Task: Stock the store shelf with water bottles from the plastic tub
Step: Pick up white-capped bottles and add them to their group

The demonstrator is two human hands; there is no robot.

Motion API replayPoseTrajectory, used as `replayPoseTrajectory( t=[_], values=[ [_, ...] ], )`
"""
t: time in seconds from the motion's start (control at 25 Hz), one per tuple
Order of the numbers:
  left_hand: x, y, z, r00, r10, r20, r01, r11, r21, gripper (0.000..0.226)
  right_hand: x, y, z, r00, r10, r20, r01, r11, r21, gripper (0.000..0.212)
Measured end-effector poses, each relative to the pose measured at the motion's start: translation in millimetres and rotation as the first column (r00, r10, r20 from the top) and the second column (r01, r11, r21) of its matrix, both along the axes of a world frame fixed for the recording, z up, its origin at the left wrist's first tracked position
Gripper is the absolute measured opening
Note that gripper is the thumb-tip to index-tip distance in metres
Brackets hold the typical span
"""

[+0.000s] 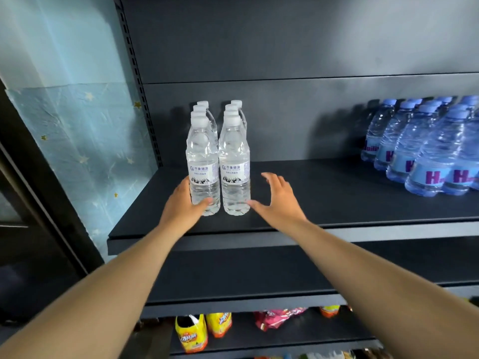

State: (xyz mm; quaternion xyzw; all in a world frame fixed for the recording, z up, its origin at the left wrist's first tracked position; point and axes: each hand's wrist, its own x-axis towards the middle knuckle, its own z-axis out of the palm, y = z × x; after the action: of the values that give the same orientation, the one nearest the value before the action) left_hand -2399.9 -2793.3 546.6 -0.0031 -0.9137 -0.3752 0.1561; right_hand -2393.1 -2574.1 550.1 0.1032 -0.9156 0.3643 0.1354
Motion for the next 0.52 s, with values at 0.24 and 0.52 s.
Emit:
replayPoseTrajectory(
  t=[0.24, 0.52],
  values=[
    [43.9, 18.3, 59.8, 0.964, 0.145, 0.225, -0.014, 0.867, -0.498, 0.075, 39.8, 77.2, 50.5, 0.996, -0.072, -0.053, 0.087, 0.909, 0.408, 0.075],
    [152.9, 106.2, 63.9, 0.976, 0.181, 0.124, 0.012, 0.52, -0.854, 0.091, 119.0, 145.3, 52.6, 0.98, 0.079, -0.182, 0.057, 0.766, 0.64, 0.075]
  ],
)
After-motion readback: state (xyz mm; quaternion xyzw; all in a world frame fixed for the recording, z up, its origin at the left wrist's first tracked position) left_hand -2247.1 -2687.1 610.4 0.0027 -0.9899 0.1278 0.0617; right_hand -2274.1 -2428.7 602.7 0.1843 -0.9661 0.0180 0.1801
